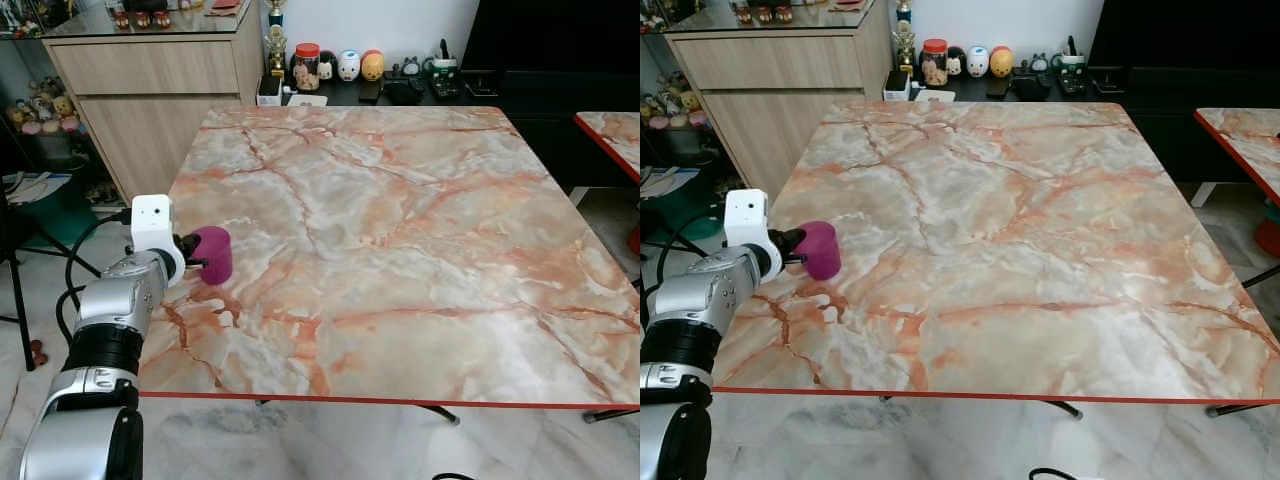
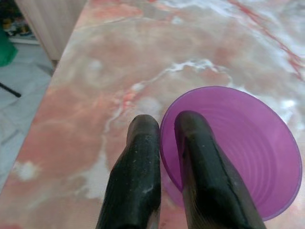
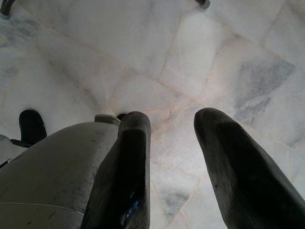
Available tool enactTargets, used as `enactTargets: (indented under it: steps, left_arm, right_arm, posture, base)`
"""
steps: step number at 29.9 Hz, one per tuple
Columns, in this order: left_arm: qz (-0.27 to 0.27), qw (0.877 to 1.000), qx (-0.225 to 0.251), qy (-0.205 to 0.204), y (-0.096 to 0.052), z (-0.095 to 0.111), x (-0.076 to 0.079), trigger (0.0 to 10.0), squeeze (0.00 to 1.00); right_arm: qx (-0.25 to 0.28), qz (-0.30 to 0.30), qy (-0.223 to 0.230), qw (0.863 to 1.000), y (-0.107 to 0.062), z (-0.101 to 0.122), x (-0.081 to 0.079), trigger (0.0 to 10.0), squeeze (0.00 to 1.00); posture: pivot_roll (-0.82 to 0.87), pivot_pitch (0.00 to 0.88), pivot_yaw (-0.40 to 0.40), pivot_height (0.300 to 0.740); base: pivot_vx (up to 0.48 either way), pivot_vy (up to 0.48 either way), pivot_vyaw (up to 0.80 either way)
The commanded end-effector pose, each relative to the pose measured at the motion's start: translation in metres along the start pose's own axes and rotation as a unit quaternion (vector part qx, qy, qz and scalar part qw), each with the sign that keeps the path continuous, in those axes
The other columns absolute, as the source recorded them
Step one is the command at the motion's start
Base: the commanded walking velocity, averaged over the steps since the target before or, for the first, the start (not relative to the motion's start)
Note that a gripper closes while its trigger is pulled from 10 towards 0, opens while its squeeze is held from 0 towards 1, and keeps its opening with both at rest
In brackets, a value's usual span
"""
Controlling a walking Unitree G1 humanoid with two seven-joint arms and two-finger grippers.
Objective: Setting the table
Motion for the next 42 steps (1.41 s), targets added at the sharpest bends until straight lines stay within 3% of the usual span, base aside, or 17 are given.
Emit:
enactTargets:
  steps: [1, 14, 16, 21, 22, 23, 28, 29, 35, 42]
  left_arm:
    - [-0.011, 1.0, -0.002, 0.008, -0.002, 0.001, 0.002, 0.0, 0.0]
    - [-0.013, 1.0, 0.004, 0.013, -0.004, 0.003, 0.005, 0.0, 0.0]
    - [-0.007, 1.0, 0.019, 0.021, -0.005, 0.004, 0.004, 0.0, 0.0]
    - [-0.007, 0.989, 0.145, 0.01, -0.014, 0.03, 0.01, 0.0, 0.0]
    - [-0.007, 0.986, 0.164, 0.002, -0.017, 0.034, 0.011, 3.9, 0.0]
    - [-0.018, 0.98, 0.196, -0.013, -0.022, 0.038, 0.017, 10.0, 0.0]
    - [-0.005, 0.97, 0.239, -0.036, -0.03, 0.039, 0.02, 10.0, 0.0]
    - [-0.012, 0.966, 0.255, -0.043, -0.034, 0.037, 0.027, 10.0, 0.0]
    - [-0.037, 0.955, 0.292, -0.023, -0.039, 0.029, 0.048, 10.0, 0.0]
    - [-0.029, 0.949, 0.314, -0.024, -0.038, 0.04, 0.052, 10.0, 0.0]
  right_arm:
    - [-0.005, -0.002, 0.002, 1.0, 0.0, -0.001, 0.002, 10.0, 0.0]
    - [-0.007, -0.002, 0.004, 1.0, 0.0, -0.002, 0.001, 10.0, 0.0]
    - [-0.007, -0.002, 0.004, 1.0, 0.0, -0.002, 0.001, 10.0, 0.0]
    - [-0.004, -0.007, 0.006, 1.0, -0.001, -0.003, 0.003, 10.0, 0.0]
    - [-0.004, -0.007, 0.005, 1.0, -0.001, -0.003, 0.003, 10.0, 0.0]
    - [-0.003, -0.007, 0.006, 1.0, -0.001, -0.003, 0.004, 10.0, 0.0]
    - [0.0, -0.008, 0.005, 1.0, -0.001, -0.002, 0.004, 10.0, 0.0]
    - [0.002, -0.009, 0.006, 1.0, -0.001, -0.003, 0.005, 10.0, 0.0]
    - [-0.002, -0.013, 0.013, 1.0, -0.003, -0.008, 0.005, 10.0, 0.0]
    - [0.004, -0.013, 0.013, 1.0, -0.003, -0.006, 0.006, 10.0, 0.0]
  posture:
    - [0.03, 0.0, -0.011, 0.736]
    - [0.03, 0.0, -0.009, 0.736]
    - [0.03, 0.0, -0.008, 0.736]
    - [0.04, 0.0, -0.014, 0.736]
    - [0.04, 0.0, -0.014, 0.736]
    - [0.04, 0.0, -0.014, 0.736]
    - [0.03, 0.0, -0.017, 0.736]
    - [0.03, 0.0, -0.016, 0.736]
    - [0.02, 0.0, -0.011, 0.736]
    - [0.01, 0.0, -0.017, 0.736]
  base:
    - [0.0, 0.0, 0.0]
    - [0.0, 0.0, 0.0]
    - [0.0, 0.0, 0.0]
    - [0.0, 0.0, 0.0]
    - [0.0, 0.0, 0.0]
    - [0.0, 0.0, 0.0]
    - [0.0, 0.0, 0.0]
    - [0.0, 0.0, 0.0]
    - [0.0, 0.0, 0.0]
    - [0.0, -0.269, 0.0]
Point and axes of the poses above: a point about 5 cm out from each wrist's last joint towards the gripper, its own y axis pointing out of the wrist towards the gripper, its own z axis along the axis of the wrist's last joint, x = y × z, the point moved 3 cm from there along y, pointing out of the wrist towards the gripper, and after that the axes turned 7 degrees about y, right-handed, at the moved point
